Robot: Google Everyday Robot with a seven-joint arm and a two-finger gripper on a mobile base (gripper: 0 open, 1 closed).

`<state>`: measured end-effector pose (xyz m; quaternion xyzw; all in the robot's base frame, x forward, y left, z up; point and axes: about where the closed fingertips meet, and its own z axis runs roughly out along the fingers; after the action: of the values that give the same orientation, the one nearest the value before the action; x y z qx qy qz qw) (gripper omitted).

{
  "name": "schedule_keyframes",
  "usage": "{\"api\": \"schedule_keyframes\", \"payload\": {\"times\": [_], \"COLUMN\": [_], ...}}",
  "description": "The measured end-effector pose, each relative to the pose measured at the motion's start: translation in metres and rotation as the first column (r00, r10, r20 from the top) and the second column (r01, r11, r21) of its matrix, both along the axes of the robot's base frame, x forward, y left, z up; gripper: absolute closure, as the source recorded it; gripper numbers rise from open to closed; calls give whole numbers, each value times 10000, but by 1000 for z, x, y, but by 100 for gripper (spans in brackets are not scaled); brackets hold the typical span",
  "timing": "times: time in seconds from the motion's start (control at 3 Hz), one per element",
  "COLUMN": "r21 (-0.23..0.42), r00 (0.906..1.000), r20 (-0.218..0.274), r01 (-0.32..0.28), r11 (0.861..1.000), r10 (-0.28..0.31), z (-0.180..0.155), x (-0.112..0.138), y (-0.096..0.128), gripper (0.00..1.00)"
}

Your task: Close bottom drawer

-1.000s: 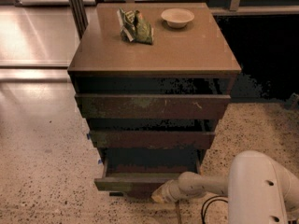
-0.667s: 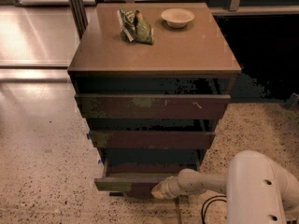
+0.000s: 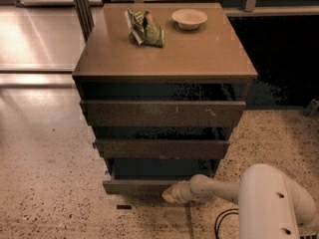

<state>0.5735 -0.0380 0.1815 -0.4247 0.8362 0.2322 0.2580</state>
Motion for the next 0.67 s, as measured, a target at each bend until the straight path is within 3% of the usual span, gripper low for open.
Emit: {"api": "schedule_keyframes", "payload": {"times": [0.33, 0.67], "r21": [-34, -145], "r00": [10000, 9993], "r20": [53, 367], "r01": [11, 39], "r11": [10000, 9999], "r10": [-11, -33], "z": [0, 0], "x": [2, 20], "y": [0, 0], "gripper": [100, 100]}}
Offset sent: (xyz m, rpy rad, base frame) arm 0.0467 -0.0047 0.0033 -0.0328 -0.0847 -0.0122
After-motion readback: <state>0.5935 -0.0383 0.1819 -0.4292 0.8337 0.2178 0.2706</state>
